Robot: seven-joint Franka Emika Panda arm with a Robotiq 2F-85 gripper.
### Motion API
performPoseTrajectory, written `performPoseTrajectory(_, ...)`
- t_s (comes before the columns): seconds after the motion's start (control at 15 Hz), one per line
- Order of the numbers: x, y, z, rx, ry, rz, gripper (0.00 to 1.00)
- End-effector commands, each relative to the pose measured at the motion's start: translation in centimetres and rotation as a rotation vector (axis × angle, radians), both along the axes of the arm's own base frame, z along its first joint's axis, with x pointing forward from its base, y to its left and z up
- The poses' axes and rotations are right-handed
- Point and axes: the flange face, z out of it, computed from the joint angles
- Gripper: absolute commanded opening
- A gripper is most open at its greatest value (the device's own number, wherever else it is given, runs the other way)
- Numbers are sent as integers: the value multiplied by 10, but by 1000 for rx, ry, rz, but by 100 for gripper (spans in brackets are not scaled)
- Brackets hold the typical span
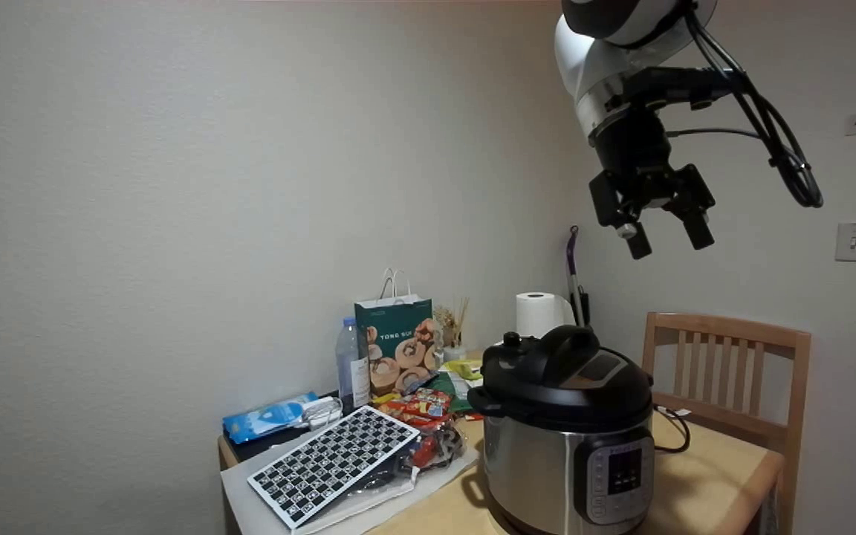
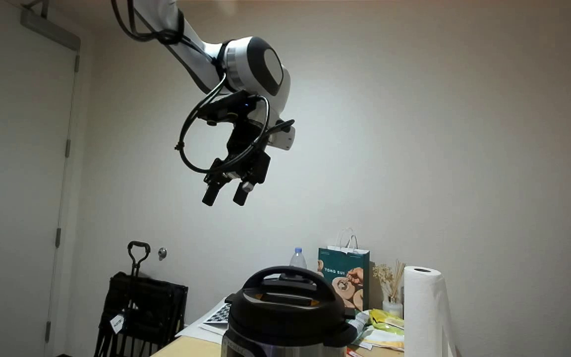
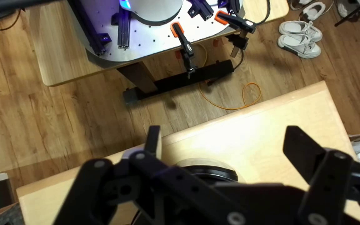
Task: Turn the lid of the cooker clockwise
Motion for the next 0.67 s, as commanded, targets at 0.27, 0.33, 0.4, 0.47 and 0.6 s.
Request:
performPoseTrajectory(0.27, 24, 46, -24, -23, 32, -298, 100)
performPoseTrajectory(0.33, 32, 52, -30, -34, 16, -346, 100)
performPoseTrajectory(0.4, 38, 57, -36, -47, -1, -384, 100)
performPoseTrajectory(0.47, 43, 59, -40, -59, -7, -398, 100)
performPoseTrajectory(0.6, 41, 58, -37, -64, -11, -357, 100)
